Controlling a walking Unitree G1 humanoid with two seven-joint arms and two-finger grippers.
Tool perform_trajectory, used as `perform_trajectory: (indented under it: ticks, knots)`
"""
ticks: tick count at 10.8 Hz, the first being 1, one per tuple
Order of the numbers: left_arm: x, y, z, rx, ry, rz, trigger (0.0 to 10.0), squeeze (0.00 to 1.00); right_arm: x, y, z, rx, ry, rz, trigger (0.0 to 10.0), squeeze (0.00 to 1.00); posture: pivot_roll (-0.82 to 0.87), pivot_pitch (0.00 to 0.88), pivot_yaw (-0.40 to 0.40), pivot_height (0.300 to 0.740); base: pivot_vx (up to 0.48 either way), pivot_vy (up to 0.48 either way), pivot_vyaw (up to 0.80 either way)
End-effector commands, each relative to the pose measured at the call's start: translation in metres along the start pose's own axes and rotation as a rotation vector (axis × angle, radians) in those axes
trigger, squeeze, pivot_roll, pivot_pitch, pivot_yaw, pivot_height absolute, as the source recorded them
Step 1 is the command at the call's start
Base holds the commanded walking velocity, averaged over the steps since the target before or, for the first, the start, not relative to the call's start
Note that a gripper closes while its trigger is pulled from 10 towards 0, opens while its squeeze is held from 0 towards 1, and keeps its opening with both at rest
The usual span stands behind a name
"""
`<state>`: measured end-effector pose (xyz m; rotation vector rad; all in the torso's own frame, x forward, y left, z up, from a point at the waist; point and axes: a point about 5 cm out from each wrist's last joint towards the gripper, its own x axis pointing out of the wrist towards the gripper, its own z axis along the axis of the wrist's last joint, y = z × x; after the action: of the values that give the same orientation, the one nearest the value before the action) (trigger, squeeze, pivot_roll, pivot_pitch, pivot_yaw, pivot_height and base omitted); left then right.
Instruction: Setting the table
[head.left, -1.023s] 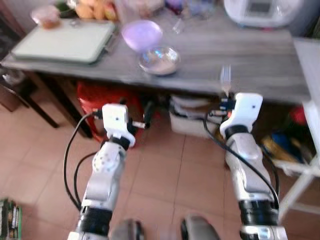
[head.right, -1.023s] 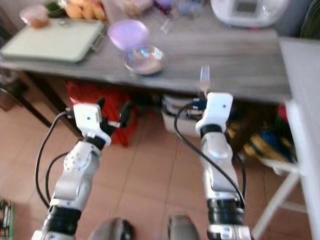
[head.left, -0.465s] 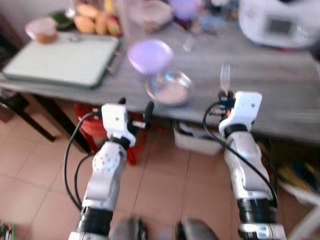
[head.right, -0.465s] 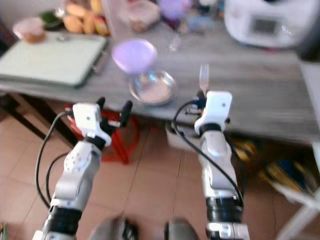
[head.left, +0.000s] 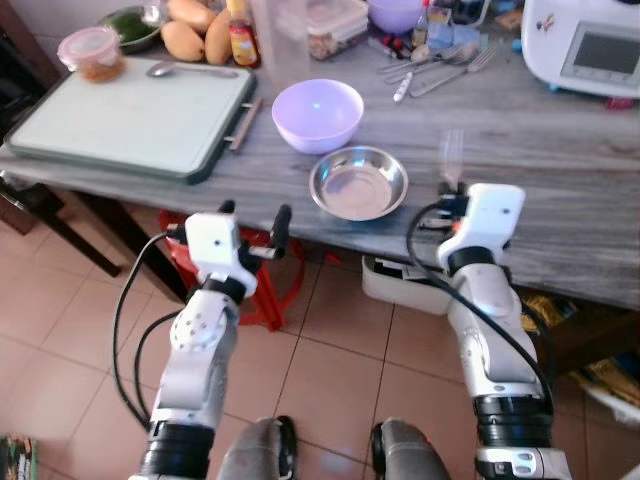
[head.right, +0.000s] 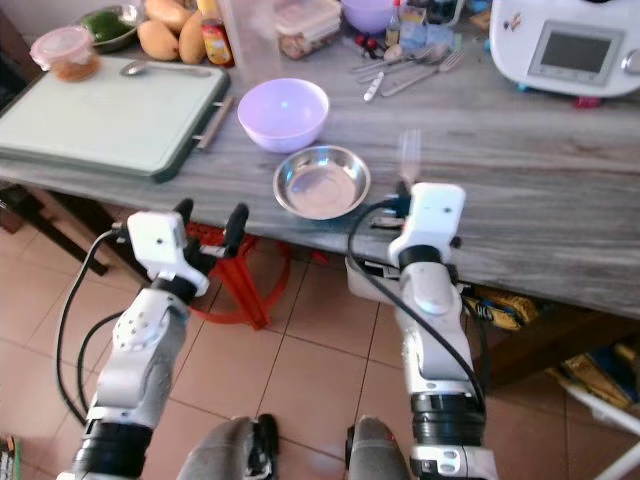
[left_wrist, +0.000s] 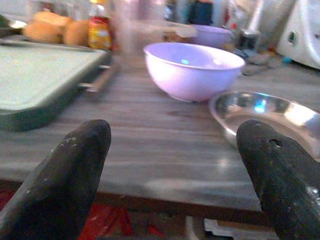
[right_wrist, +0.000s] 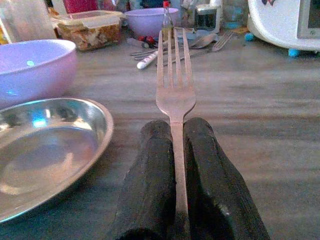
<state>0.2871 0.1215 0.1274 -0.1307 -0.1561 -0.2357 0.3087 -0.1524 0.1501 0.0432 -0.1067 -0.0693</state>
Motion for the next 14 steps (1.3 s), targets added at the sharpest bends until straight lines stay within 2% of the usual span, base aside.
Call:
perform_trajectory:
  ticks: [1, 3, 5, 7, 11, 14]
  knots:
    - [-0.004, 0.004, 0.002, 0.014, 0.003, 0.015, 10.0, 0.0, 0.001, -0.002, -0.002, 0.04, 0.022, -0.035, 10.0, 0.0, -0.07, 0.189, 0.053, 0.74, 0.0, 0.0, 0.0]
    - [-0.007, 0.004, 0.003, 0.019, 0.013, 0.008, 10.0, 0.0, 0.007, -0.006, -0.002, 0.094, 0.044, -0.089, 10.0, 0.0, -0.06, 0.208, 0.061, 0.74, 0.0, 0.0, 0.0]
    - [-0.017, 0.009, 0.004, 0.039, 0.034, -0.002, 10.0, 0.0, 0.018, -0.008, 0.001, 0.147, 0.069, -0.152, 10.0, 0.0, -0.03, 0.249, 0.076, 0.74, 0.0, 0.0, 0.0]
    - [-0.022, 0.012, 0.005, 0.048, 0.045, -0.004, 10.0, 0.0, 0.02, -0.008, -0.004, 0.184, 0.108, -0.169, 10.0, 0.0, -0.02, 0.258, 0.077, 0.74, 0.0, 0.0, 0.0]
    - [-0.023, 0.009, 0.006, 0.038, 0.064, -0.016, 10.0, 0.0, 0.029, 0.01, -0.01, 0.264, 0.17, -0.16, 10.0, 0.0, -0.02, 0.268, 0.085, 0.74, 0.0, 0.0, 0.0]
    - [-0.023, 0.007, 0.006, 0.032, 0.068, -0.016, 10.0, 0.0, 0.035, 0.013, -0.013, 0.248, 0.217, -0.151, 10.0, 0.0, -0.02, 0.271, 0.076, 0.74, 0.0, 0.0, 0.0]
